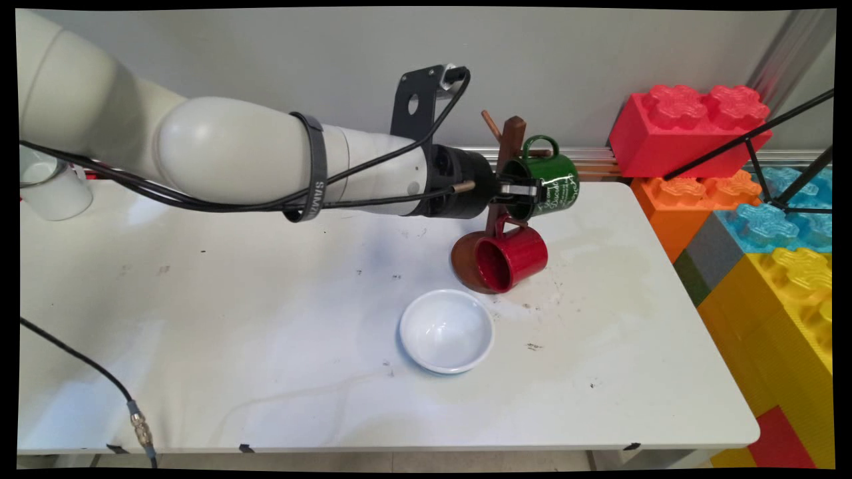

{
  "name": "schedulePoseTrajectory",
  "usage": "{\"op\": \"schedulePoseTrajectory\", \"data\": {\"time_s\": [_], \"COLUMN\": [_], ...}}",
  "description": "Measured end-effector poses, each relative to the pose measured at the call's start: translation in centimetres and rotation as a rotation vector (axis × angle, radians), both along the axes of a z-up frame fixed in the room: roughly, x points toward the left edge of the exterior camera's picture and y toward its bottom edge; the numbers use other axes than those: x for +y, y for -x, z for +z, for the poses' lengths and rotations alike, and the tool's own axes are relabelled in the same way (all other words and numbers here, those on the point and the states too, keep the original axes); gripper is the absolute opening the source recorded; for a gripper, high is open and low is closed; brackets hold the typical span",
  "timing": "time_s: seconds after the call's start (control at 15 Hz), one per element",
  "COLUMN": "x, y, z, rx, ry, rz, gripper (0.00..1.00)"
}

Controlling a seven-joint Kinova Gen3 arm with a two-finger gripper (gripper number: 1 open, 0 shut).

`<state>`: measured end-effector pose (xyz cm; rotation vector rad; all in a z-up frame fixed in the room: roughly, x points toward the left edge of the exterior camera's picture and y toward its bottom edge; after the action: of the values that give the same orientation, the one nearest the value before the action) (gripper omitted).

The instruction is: Place the picked object on the table

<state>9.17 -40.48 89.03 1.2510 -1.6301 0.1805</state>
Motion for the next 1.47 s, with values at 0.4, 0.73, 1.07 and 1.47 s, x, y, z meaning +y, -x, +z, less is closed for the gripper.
{"op": "schedulePoseTrajectory", "data": {"time_s": [0.4, 0.73, 1.07, 1.47], "x": [1.3, 2.9, 4.1, 4.9], "y": [0.5, 1.1, 0.8, -1.7], "z": [1.0, 2.2, 3.5, 6.4], "rx": [0.036, 0.070, 0.070, 0.006], "ry": [-0.013, -0.027, -0.034, -0.035], "rz": [-0.030, -0.071, -0.118, -0.205], "gripper": [0.00, 0.00, 0.00, 0.00]}}
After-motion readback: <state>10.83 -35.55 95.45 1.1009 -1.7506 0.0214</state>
